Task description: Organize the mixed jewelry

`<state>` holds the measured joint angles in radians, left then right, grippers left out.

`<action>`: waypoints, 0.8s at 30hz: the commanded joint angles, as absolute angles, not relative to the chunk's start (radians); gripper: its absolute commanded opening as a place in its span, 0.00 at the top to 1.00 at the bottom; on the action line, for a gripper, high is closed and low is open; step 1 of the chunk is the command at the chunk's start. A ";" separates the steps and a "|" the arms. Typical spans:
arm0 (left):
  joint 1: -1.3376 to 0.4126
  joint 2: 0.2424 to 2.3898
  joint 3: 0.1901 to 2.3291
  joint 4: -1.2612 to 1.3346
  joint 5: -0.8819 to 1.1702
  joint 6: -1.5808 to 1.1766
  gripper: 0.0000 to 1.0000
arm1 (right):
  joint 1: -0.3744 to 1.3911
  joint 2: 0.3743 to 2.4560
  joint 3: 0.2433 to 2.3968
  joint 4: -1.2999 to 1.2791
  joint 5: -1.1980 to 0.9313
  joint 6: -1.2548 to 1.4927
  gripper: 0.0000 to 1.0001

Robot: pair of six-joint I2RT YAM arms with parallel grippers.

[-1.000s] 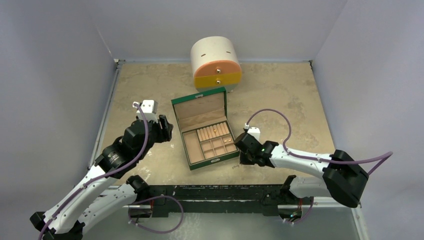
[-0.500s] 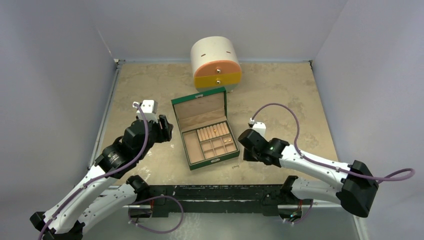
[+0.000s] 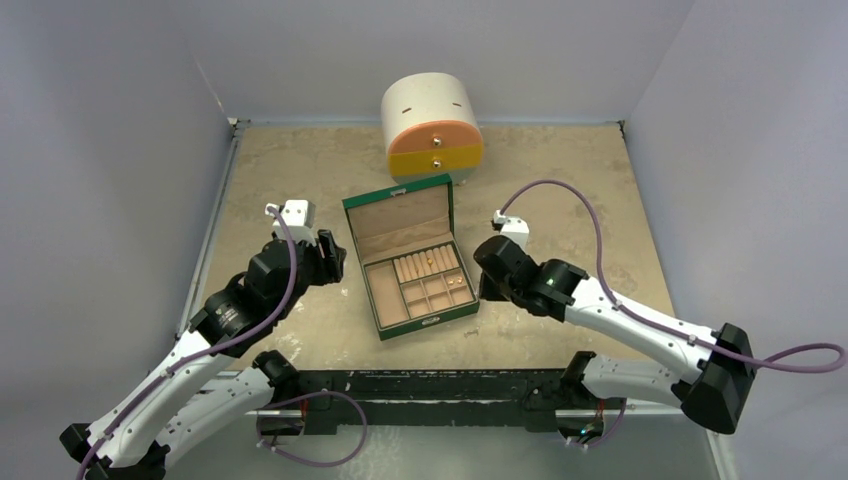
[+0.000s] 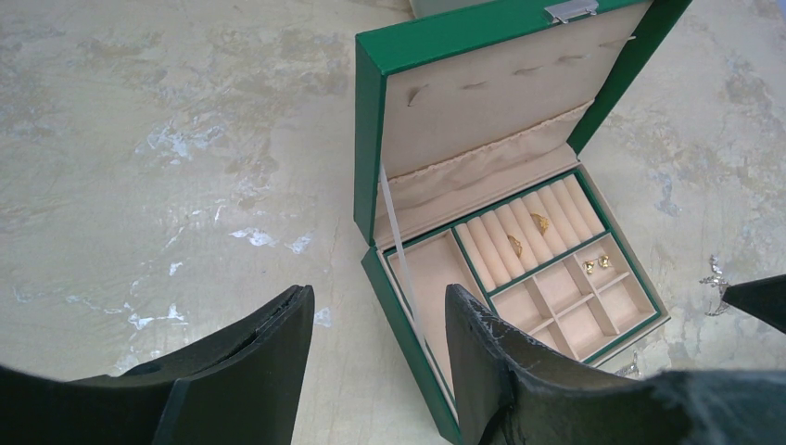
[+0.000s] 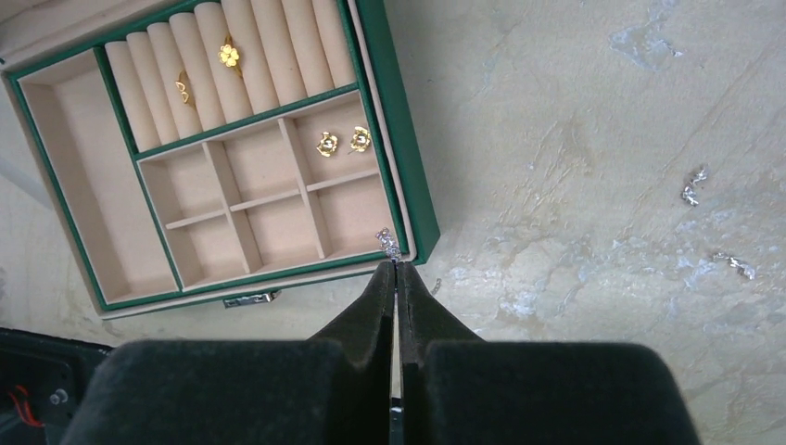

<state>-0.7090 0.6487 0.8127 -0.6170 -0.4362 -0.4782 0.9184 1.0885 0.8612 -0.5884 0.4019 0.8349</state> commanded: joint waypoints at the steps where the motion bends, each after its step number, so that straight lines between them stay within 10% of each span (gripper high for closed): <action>1: -0.705 0.640 0.836 -0.594 -0.458 -0.474 0.46 | 0.925 1.119 0.895 -0.553 0.398 0.808 1.00; 24: -0.705 0.643 0.836 -0.595 -0.461 -0.474 0.46 | 0.926 1.293 0.821 -0.379 0.308 0.815 1.00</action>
<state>-0.7090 0.6468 0.8127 -0.6178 -0.4446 -0.4778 0.9230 1.2724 0.8349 -0.4088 0.3130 0.8143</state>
